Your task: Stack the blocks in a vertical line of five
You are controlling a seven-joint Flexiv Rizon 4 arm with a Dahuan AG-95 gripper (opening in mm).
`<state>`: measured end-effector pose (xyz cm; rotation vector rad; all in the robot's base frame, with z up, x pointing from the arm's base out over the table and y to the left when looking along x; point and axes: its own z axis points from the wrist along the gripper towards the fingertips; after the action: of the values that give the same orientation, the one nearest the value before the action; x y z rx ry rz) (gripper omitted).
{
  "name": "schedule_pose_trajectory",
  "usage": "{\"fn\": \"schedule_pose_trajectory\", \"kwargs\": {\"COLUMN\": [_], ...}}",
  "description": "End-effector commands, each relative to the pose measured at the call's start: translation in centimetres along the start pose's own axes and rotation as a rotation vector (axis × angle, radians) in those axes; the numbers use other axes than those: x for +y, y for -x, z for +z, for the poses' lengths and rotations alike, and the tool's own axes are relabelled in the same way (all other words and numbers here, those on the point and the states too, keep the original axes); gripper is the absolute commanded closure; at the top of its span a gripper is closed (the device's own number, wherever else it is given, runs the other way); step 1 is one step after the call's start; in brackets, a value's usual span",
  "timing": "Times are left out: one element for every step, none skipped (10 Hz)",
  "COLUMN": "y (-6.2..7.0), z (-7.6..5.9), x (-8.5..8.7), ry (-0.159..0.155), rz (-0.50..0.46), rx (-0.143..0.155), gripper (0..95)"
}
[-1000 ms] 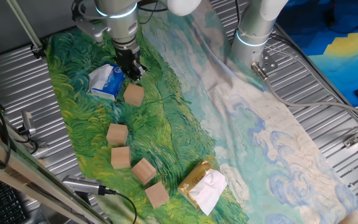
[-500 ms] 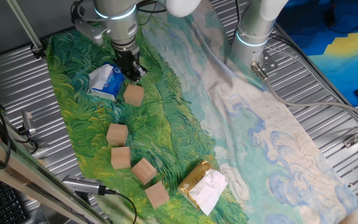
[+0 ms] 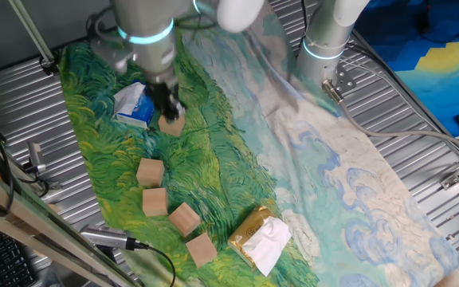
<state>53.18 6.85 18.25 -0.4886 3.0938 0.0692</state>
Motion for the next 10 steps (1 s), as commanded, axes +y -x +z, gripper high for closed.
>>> {"fn": "schedule_pose_trajectory", "kwargs": {"y": [2.9, 3.6, 4.2, 4.5, 4.8, 4.9, 5.0, 5.0, 5.2, 5.4], "z": [0.3, 0.9, 1.6, 2.0, 2.3, 2.6, 2.8, 2.9, 3.0, 3.0], "x": [5.3, 7.1, 8.9, 10.3, 11.6, 13.0, 13.9, 14.6, 14.9, 15.0], "ry": [-0.032, -0.034, -0.038, -0.04, -0.037, -0.037, -0.036, -0.035, -0.033, -0.032], "rz": [0.101, 0.108, 0.129, 0.145, 0.158, 0.159, 0.164, 0.167, 0.16, 0.16], "rx": [0.006, -0.002, -0.01, -0.011, -0.011, -0.007, -0.005, -0.005, -0.005, 0.0], "gripper": [95.0, 95.0, 95.0, 95.0, 95.0, 95.0, 95.0, 95.0, 95.0, 95.0]}}
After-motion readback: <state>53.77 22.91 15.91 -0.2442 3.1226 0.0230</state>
